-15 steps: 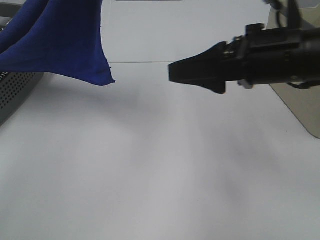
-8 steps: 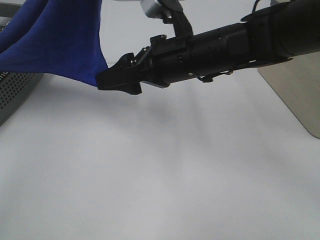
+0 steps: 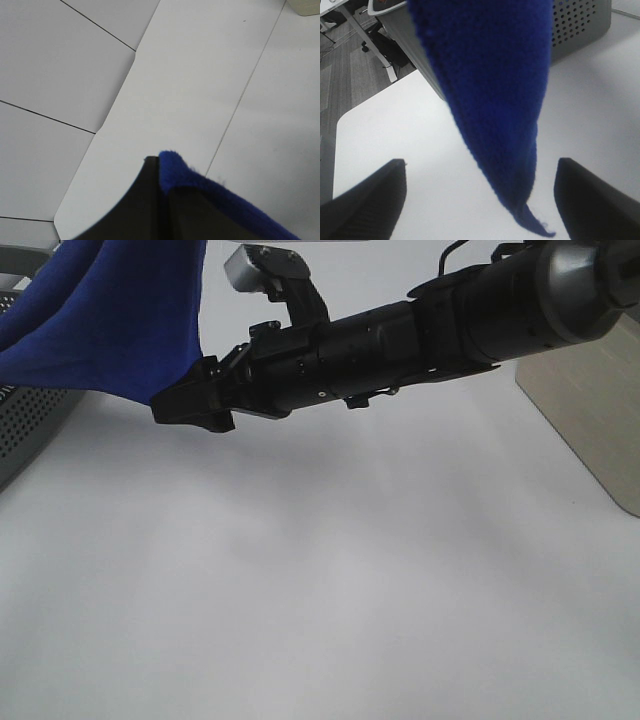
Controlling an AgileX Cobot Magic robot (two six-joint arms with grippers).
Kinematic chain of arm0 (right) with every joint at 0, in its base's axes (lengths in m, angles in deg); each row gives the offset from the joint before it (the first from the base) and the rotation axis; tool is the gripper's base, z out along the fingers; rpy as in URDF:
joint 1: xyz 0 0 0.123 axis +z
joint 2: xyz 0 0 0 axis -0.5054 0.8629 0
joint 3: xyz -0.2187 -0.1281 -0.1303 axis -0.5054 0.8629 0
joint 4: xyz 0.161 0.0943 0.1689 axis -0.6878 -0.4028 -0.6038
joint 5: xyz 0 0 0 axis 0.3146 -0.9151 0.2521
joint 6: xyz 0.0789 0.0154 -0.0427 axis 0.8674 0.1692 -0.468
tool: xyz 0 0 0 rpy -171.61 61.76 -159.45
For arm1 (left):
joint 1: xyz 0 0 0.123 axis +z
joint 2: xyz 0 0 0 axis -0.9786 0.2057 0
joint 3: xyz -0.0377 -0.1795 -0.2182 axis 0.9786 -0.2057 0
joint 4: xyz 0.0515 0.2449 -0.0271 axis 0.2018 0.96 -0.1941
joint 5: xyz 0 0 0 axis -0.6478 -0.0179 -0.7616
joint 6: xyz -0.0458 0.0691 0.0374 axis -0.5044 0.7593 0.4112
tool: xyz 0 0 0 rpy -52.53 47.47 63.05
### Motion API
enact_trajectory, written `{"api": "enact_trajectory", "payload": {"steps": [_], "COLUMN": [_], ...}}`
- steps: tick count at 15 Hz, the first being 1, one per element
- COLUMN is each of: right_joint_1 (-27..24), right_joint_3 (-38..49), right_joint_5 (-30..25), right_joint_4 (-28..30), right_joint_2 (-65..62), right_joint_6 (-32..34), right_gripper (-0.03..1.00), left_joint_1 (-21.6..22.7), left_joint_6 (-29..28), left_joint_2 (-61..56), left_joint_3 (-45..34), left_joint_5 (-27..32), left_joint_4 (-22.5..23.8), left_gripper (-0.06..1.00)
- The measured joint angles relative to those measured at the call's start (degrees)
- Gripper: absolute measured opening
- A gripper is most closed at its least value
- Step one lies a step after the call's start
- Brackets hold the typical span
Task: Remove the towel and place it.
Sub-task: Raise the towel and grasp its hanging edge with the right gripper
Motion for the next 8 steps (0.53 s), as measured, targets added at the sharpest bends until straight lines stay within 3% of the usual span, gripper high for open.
{"api": "enact_trajectory", "payload": {"steps": [6, 8], "right_joint_1": [0.6, 0.6], "right_joint_3": [-2.7, -3.3], "right_joint_5": [0.1, 1.3], "right_joint_4": [-0.1, -0.1], "right_joint_2": [1.9, 1.9], "right_joint_6": [-1.4, -1.5], "right_gripper": [0.78, 0.72], "left_joint_1": [0.0, 0.0], "left_joint_6": [0.0, 0.0], "left_joint_2": [0.0, 0.0], "left_joint_3": [0.0, 0.0], "left_joint_5": [0.0, 0.0], "left_joint_4": [-0.4, -0.4], "left_gripper": [0.00, 0.00]}}
